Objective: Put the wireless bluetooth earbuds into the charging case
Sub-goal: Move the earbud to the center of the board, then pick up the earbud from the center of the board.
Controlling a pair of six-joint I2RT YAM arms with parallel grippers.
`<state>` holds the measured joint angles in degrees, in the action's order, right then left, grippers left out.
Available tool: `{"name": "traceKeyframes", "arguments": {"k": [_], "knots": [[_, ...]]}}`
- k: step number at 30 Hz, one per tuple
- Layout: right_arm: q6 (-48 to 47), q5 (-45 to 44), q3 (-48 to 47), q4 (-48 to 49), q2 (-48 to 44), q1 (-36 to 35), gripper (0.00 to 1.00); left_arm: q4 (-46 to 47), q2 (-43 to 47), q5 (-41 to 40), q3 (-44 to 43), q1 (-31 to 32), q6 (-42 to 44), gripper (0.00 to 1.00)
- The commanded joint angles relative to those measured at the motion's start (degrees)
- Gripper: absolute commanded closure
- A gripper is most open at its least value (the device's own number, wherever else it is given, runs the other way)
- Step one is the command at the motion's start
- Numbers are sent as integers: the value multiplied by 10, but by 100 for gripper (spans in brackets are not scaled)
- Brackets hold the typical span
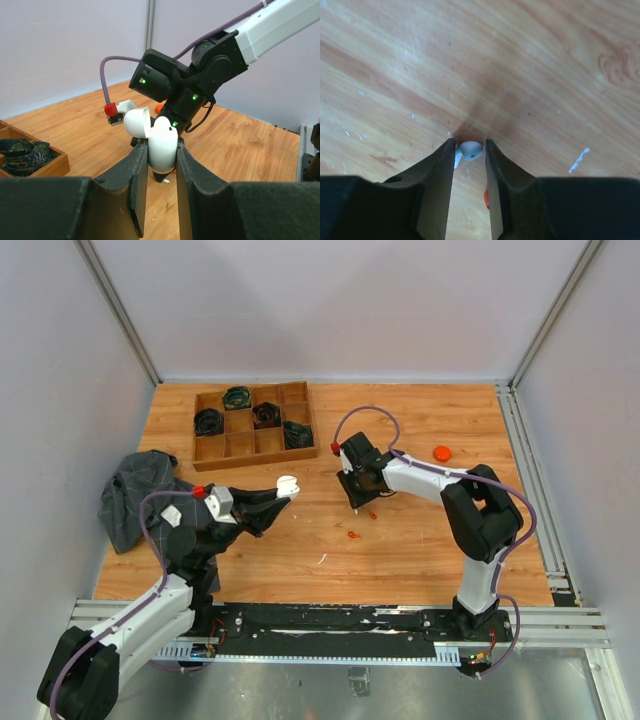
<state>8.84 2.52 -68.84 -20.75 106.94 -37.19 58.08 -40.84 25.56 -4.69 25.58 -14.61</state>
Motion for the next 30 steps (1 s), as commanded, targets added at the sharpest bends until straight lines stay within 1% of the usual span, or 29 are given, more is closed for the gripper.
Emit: {"name": "traceKeyframes", "arguments": {"k": [1, 3, 9, 15, 21, 30], "knots": [[0, -3, 15, -98, -12, -19, 65, 0, 14, 6, 3, -3, -1, 100], [0, 3, 5, -106, -23, -20, 60, -7, 16, 8, 1, -3, 1, 100], [-6, 20, -24, -124, -28, -21, 53, -15, 23, 8, 3, -4, 1, 100], [-14, 16, -62, -147, 2, -21, 56, -19, 25, 5, 2, -3, 4, 100], [-14, -7, -117, -178, 46, -21, 57, -18, 24, 7, 0, -4, 5, 100], [-15, -16, -129, -177, 84, -21, 60, -14, 23, 9, 1, -4, 6, 100]]}}
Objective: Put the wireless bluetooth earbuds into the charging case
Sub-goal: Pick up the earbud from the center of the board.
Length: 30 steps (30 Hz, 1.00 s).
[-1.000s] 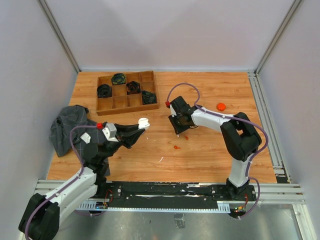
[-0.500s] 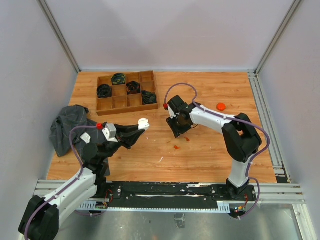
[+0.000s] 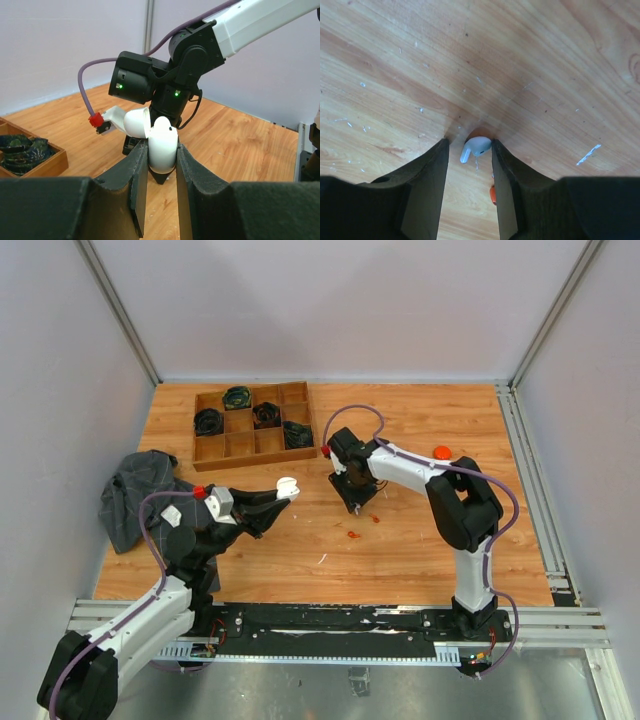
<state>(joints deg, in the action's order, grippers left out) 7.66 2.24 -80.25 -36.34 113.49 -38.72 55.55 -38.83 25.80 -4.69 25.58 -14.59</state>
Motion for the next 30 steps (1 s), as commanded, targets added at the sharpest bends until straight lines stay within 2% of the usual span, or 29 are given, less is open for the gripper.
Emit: {"name": "traceKeyframes", "arguments": {"k": [1, 8, 14, 20, 30], "knots": [[-3, -14, -14, -21, 19, -5, 60, 13, 1, 7, 1, -4, 5, 100], [-5, -10, -5, -20, 20, -1, 64, 19, -3, 10, 1, -4, 3, 100], [-5, -9, 14, 2, 5, -2, 77, 33, -13, 12, 8, -3, 5, 100], [-2, -10, 46, 38, -63, -6, 81, 77, -28, 24, 17, -4, 4, 100], [-12, -14, 117, 121, -233, -34, 83, 156, -53, 42, 34, -3, 9, 100]]}}
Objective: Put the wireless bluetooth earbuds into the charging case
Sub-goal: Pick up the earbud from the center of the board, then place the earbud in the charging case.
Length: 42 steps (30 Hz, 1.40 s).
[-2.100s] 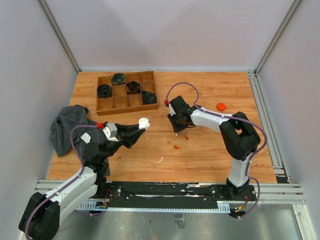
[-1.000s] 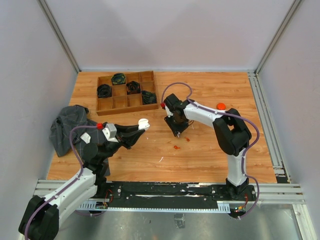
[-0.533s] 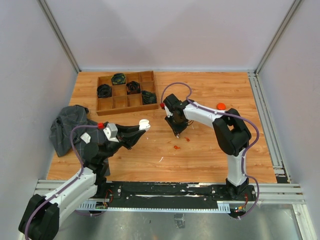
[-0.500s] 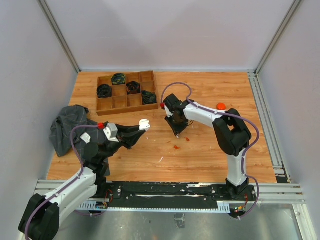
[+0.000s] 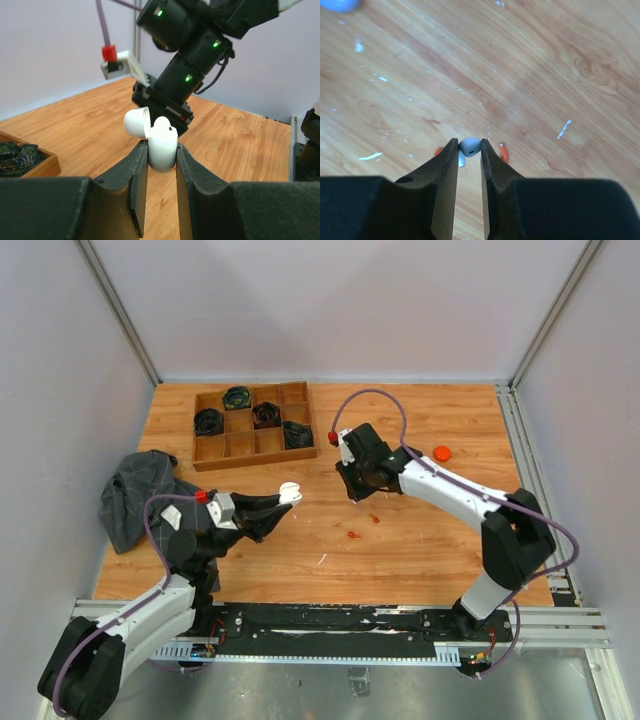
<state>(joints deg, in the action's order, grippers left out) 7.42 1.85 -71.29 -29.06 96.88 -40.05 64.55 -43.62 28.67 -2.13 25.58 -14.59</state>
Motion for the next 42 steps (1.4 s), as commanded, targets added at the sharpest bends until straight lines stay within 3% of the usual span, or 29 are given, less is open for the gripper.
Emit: {"name": "traceKeyframes", "arguments": {"k": [1, 11, 23, 42], "knots": [[-11, -10, 37, 59, -86, -25, 83, 76, -6, 15, 10, -3, 8, 100], [-13, 23, 150, 239, -276, -85, 86, 164, -33, 51, 11, -3, 10, 100], [-44, 89, 222, 382, -387, -134, 88, 178, -57, 76, -15, -4, -4, 100], [-71, 192, 224, 538, -354, -169, 88, 267, -105, 90, -27, -3, -111, 100]]}}
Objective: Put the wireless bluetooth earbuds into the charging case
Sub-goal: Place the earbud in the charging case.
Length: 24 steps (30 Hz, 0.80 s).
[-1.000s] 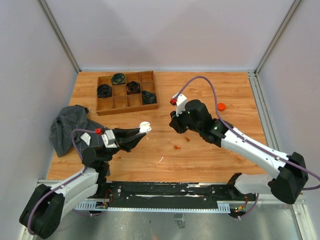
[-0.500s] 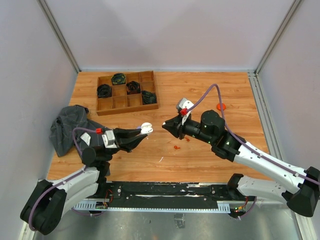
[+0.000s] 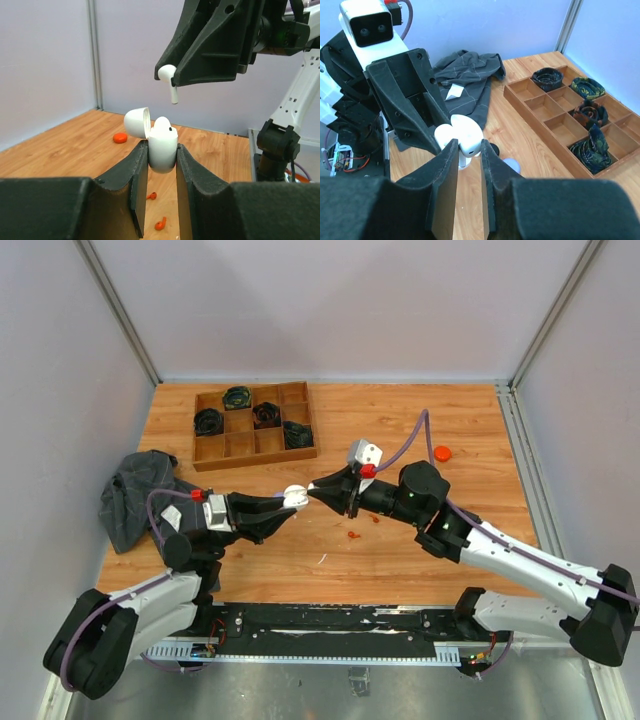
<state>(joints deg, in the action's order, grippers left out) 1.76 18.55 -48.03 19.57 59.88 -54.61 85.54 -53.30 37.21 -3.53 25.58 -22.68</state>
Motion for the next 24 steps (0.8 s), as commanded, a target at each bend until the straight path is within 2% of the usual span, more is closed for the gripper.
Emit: {"name": "traceKeyframes", "arguments": {"k": [1, 11, 24], "knots": [[-14, 27, -8, 58, 20, -26, 88, 66, -12, 4, -12, -3, -35, 100], [-34, 23, -21, 95, 53, -48, 89, 129, -44, 8, -11, -3, -76, 100], [-47, -16, -2, 104, 60, -49, 89, 158, -42, 15, -7, -3, -91, 100]]}}
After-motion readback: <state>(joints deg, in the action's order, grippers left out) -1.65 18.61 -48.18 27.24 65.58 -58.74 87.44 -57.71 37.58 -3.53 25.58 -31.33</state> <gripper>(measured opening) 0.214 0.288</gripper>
